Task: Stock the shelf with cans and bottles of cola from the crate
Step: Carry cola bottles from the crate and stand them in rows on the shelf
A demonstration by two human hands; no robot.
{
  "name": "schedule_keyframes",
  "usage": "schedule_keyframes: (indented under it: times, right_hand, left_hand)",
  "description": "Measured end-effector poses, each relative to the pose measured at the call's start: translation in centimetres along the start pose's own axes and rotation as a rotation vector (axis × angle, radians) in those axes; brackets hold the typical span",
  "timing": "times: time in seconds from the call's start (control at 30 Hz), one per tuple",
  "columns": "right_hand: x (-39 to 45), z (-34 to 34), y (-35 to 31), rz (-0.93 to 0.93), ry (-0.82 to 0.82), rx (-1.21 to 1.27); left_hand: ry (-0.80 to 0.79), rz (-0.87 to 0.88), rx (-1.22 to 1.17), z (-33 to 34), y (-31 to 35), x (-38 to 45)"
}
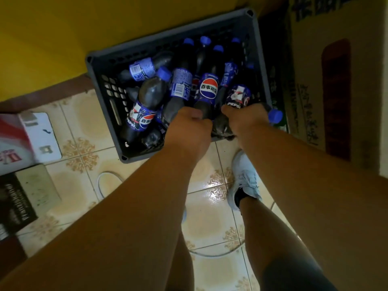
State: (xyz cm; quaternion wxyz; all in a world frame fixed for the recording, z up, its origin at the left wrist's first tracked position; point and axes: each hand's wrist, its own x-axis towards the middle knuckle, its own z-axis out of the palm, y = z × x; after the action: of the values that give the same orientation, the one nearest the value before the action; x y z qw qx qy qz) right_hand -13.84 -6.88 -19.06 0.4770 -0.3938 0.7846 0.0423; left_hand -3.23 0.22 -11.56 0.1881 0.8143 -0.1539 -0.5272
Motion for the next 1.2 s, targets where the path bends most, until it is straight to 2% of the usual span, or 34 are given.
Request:
schedule_keyframes:
  times: [0.07,0.1,0.2,0.3,0.4,0.47,0.57,0.7,0.77,0.93,1.03,1.1,1.2]
  right_hand:
    - [-2.1,-1.0,-0.4,0.098,-0.089,0.386]
    - [-3.4,-1.3,-0.4,0.092,-0.123,0.487]
    - [-7.3,-0.9,-0.4,-0.037,-0.201,0.576]
    - [-10.0,1.1,-0.4,-0.206,-0.309,0.527]
    - [-11.2,3.4,-0.5,-0.356,-0.414,0.335]
    - [-11.6,4.6,-0.4,-0.418,-0.464,0.247]
    - [-12.1,6.9,-0.5,-0.359,-0.492,0.246]
    - [-10.6,11.1,-1.0,-0.170,-0.415,0.220]
    - [-10.0,13.4,-2.1,-0.199,-0.363,0.072]
    - [-9.2,18.5,-4.3,0.038,-0.482,0.296]
    - [-3.6,23.5,-3.4,0.086,-0.460,0.389]
    - [-2.0,24.3,-2.8,0.040,-0.448,0.442]
    - [-5.5,22.4,-3.2,0.014,-0.428,0.501]
  left_hand:
    - [-0.005,-0.017,-0.041,-1.0,0.5,-0.1]
    - [0.001,-0.035,-0.095,-1.5,0.6,0.1]
    - [0.064,-0.146,-0.351,-3.4,1.3,0.7]
    - [0.073,-0.261,-0.504,-5.3,1.0,1.6]
    - [-0.003,-0.224,-0.539,-7.2,0.3,1.3]
    - [0.025,-0.209,-0.520,-8.3,-1.1,1.4]
    - [0.113,-0.197,-0.572,-9.7,-4.1,1.7]
    - [0.175,-0.211,-0.596,-11.5,-7.8,2.0]
    - [0.188,-0.217,-0.563,-12.6,-9.6,2.3]
    - [0.188,-0.212,-0.587,-14.7,-12.5,2.4]
    - [0.144,-0.222,-0.613,-15.8,-13.7,1.8]
    - [0.112,-0.230,-0.622,-16.6,-14.2,1.1]
    - [0.082,-0.235,-0.646,-17.9,-13.9,-0.8]
